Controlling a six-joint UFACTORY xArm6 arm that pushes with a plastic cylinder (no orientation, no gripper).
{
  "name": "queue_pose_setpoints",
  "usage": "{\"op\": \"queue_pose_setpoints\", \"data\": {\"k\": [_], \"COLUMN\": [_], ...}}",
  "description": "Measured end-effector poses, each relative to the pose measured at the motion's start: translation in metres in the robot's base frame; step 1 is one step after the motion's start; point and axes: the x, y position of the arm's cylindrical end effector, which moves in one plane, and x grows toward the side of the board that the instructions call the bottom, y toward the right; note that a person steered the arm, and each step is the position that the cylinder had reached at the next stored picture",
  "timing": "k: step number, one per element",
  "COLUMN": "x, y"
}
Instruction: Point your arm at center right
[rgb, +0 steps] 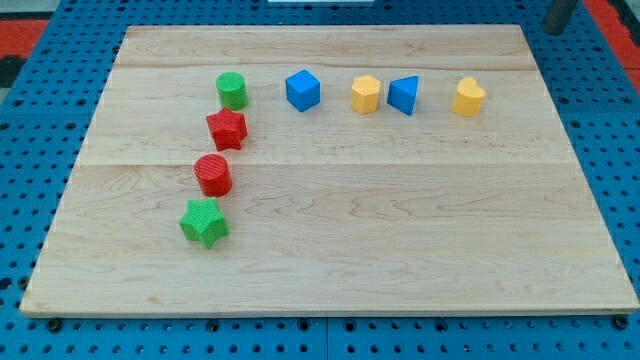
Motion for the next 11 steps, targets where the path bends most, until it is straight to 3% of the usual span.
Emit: {"op": "queue_pose_setpoints", "data": {"k": [5,6,7,11], "x": [-0.001,0.016,0.080,0.097], "y": [0.007,0.006,0.011,0.017]}}
